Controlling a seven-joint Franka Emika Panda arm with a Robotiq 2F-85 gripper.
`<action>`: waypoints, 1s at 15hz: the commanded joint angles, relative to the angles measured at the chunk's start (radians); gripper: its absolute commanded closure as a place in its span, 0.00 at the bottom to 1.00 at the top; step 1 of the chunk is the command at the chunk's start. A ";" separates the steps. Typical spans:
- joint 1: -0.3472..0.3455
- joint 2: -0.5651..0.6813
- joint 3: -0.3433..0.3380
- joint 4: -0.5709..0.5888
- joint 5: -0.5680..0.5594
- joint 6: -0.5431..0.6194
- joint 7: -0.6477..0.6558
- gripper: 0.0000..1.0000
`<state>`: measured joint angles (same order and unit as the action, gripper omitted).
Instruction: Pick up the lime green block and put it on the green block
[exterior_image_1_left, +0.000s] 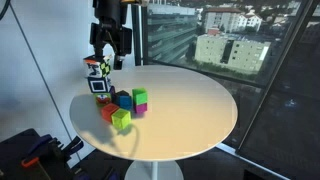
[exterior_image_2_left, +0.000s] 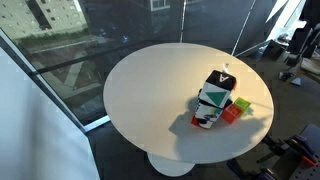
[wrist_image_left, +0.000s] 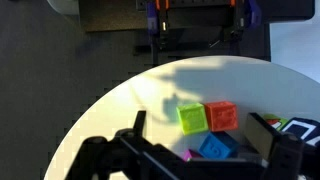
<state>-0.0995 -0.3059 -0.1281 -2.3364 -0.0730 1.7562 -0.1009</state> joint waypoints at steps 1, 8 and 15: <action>-0.002 0.000 0.002 0.002 0.001 -0.001 -0.001 0.00; -0.002 0.000 0.005 -0.009 -0.002 0.016 0.008 0.00; 0.000 -0.018 0.009 -0.104 -0.001 0.161 0.005 0.00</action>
<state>-0.0995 -0.2976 -0.1225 -2.3882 -0.0730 1.8451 -0.0996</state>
